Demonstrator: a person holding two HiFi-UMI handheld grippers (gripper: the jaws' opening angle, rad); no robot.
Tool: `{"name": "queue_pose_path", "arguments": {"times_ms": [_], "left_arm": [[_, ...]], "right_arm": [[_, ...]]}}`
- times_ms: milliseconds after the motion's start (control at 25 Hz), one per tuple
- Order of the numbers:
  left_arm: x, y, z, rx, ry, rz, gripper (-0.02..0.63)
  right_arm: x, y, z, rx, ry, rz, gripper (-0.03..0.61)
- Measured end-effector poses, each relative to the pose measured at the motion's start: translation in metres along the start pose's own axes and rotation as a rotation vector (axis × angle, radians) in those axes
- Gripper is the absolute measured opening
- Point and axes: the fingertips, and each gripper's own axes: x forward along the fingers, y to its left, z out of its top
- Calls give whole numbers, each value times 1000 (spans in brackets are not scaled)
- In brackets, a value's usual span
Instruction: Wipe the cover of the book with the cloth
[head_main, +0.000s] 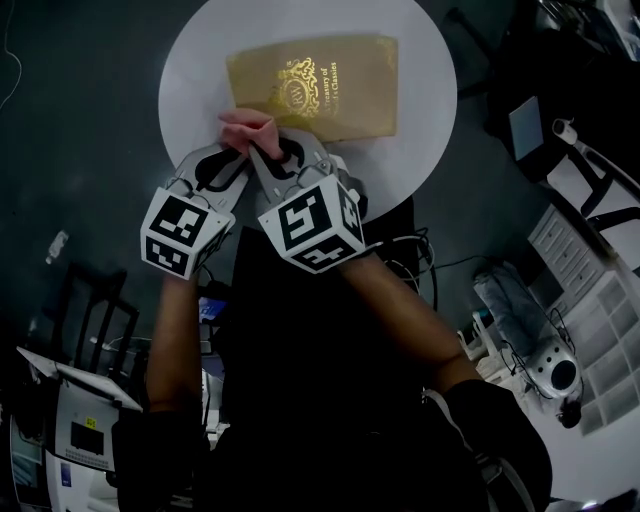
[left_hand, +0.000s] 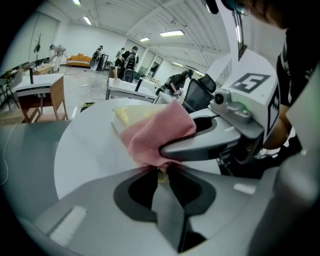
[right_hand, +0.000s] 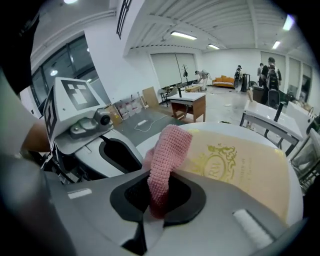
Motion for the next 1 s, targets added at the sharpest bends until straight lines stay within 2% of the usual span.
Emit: {"name": "queue_pose_path", "arguments": {"times_ms": [240, 520, 1000], "left_arm": [[0, 0, 2, -10, 6, 4, 71], [1, 0, 1, -1, 17, 10, 71], [-1, -3, 4, 16, 37, 23, 71]], "right_arm": [[-7, -9, -6, 8, -10, 3, 28], [-27, -31, -25, 15, 5, -32, 28], [-79, -91, -63, 71, 18, -161, 28]]}}
